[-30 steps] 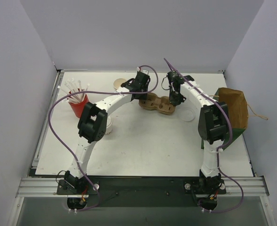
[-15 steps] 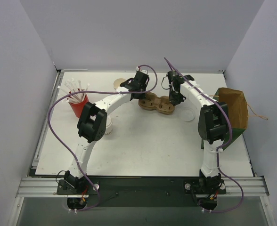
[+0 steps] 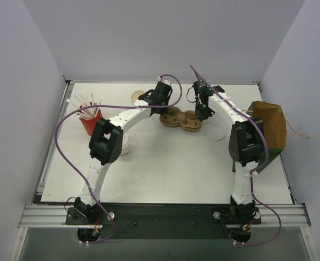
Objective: Pack the takeout coffee
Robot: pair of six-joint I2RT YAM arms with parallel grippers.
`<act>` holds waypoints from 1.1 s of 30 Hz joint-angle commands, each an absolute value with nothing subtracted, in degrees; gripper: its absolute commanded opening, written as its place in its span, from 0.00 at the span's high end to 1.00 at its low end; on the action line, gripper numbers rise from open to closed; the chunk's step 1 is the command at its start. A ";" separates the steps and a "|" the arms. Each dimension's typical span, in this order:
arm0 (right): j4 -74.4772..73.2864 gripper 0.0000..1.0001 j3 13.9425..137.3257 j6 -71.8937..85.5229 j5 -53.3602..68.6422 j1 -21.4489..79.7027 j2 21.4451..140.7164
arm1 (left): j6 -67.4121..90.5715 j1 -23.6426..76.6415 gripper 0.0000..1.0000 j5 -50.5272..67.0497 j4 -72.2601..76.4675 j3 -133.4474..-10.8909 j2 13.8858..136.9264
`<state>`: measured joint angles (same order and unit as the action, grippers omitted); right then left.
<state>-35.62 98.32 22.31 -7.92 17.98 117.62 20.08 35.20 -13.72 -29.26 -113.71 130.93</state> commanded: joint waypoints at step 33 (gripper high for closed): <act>-33.23 0.98 70.78 37.61 -6.06 31.19 84.30 | 22.49 37.26 0.94 -9.14 -24.88 -77.39 96.87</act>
<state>-34.79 77.19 31.86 -4.16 26.65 90.35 20.56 36.16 -9.67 -28.08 -87.11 104.62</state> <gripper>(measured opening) 0.006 0.124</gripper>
